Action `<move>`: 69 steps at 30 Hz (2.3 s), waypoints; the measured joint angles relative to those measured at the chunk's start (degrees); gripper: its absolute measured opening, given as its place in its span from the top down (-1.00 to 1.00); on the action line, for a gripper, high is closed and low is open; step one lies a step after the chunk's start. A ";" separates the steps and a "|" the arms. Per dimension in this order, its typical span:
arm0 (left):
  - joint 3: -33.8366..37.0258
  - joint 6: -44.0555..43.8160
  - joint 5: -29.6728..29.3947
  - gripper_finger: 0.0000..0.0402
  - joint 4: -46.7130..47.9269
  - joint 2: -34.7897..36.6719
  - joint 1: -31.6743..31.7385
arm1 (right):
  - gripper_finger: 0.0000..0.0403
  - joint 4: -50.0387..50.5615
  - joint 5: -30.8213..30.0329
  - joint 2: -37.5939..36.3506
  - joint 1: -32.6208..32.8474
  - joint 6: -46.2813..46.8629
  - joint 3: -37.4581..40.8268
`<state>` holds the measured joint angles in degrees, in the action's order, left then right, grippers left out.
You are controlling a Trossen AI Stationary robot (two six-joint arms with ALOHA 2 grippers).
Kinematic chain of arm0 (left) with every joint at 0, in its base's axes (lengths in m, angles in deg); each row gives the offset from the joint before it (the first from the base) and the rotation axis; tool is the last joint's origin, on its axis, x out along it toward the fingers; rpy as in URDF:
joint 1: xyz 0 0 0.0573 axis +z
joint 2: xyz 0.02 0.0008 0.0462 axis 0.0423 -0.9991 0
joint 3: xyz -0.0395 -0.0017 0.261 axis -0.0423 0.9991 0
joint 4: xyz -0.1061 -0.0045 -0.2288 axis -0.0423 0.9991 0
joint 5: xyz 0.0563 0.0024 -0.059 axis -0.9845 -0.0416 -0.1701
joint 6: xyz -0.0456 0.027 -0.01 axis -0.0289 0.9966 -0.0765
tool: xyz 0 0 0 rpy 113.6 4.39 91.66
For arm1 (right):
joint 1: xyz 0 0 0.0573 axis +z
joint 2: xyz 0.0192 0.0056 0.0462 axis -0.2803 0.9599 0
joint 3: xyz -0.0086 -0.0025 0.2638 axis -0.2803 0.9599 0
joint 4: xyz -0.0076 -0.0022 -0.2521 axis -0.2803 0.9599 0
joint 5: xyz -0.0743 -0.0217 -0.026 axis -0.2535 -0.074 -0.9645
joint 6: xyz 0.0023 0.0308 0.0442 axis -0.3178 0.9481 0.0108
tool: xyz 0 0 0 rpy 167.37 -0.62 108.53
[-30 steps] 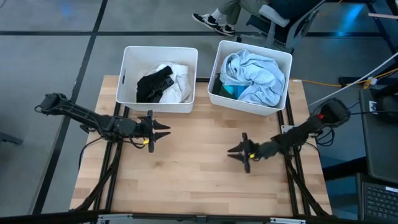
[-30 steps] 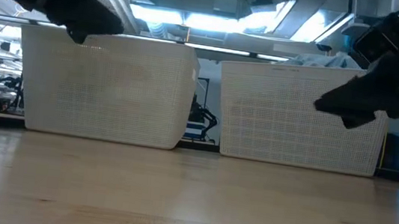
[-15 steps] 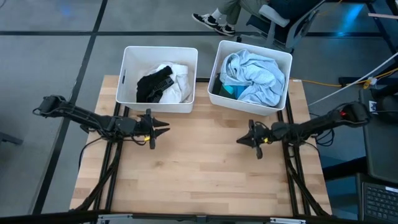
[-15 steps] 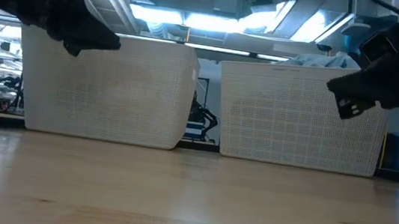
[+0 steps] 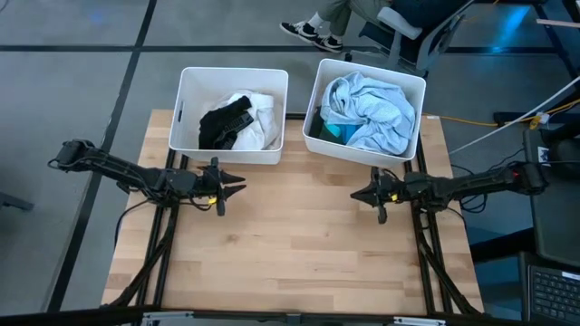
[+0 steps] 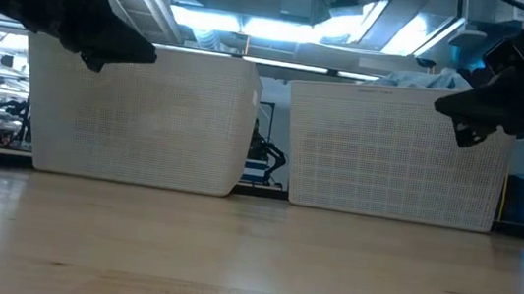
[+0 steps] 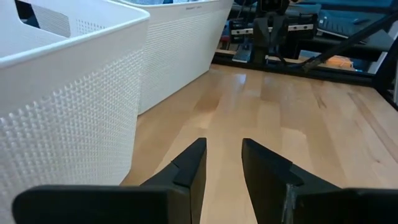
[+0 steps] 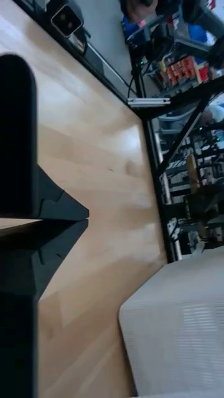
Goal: Sort clothes
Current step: Return to Home Position
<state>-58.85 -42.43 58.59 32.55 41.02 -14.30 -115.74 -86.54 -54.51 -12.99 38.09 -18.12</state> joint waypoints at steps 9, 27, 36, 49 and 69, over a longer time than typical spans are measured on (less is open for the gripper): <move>0.00 0.23 -0.04 0.54 0.37 0.00 0.00 | 0.96 15.28 -3.67 -16.45 0.02 -0.04 0.04; -0.03 3.96 1.15 0.61 1.85 2.52 0.00 | 0.96 26.12 -2.72 -33.05 0.07 -2.56 -0.42; -0.07 6.35 17.00 0.89 4.73 10.94 2.34 | 0.96 26.05 -1.55 -32.94 0.07 -1.07 -0.46; 10.98 7.43 20.52 0.99 -5.25 19.92 4.03 | 0.96 25.99 -1.57 -32.93 0.07 -1.07 -0.46; 10.95 10.97 16.36 0.98 13.75 39.83 9.52 | 0.96 26.02 -1.55 -32.94 0.07 -1.07 -0.48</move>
<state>-47.90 -31.46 74.94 46.30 80.86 -4.78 -89.72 -88.09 -87.45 -12.93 37.01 -18.60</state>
